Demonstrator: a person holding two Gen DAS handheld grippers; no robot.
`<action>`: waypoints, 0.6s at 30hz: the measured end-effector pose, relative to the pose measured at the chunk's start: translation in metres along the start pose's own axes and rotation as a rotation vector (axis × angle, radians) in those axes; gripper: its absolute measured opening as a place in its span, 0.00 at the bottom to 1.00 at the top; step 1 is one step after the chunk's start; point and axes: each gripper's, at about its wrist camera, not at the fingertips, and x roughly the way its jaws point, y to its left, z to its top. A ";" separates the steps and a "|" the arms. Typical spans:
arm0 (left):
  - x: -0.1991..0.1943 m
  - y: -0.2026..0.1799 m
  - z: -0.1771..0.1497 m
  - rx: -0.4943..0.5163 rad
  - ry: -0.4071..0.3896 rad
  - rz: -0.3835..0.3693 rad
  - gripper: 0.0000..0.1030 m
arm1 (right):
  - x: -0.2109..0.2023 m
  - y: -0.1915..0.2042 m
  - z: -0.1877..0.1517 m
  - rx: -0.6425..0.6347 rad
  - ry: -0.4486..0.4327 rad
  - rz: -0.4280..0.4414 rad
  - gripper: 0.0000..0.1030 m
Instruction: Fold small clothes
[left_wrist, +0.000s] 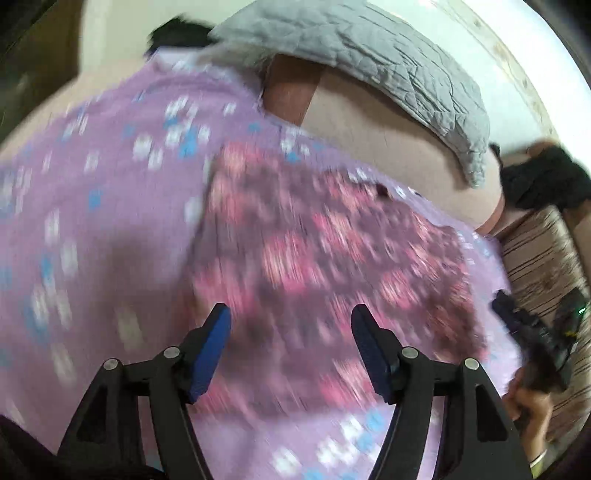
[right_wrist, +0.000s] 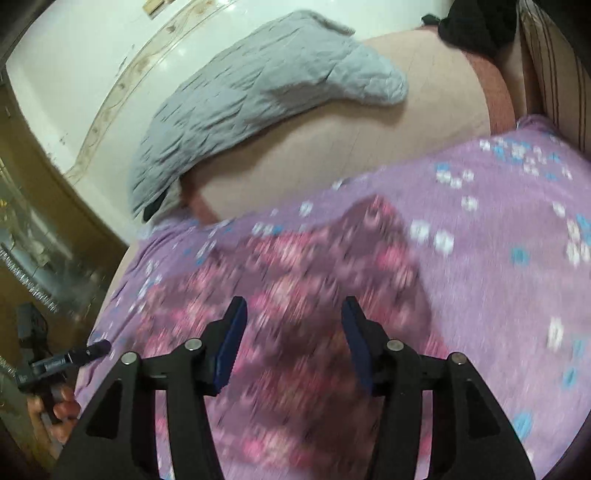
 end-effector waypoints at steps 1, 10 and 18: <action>0.000 0.001 -0.015 -0.034 0.014 -0.015 0.66 | -0.002 0.004 -0.005 -0.007 0.012 0.003 0.53; -0.008 0.015 -0.105 -0.166 0.042 -0.017 0.67 | -0.045 0.023 -0.043 0.014 -0.002 0.066 0.56; 0.009 0.039 -0.092 -0.276 -0.012 0.021 0.67 | -0.051 0.024 -0.053 0.023 -0.007 0.089 0.57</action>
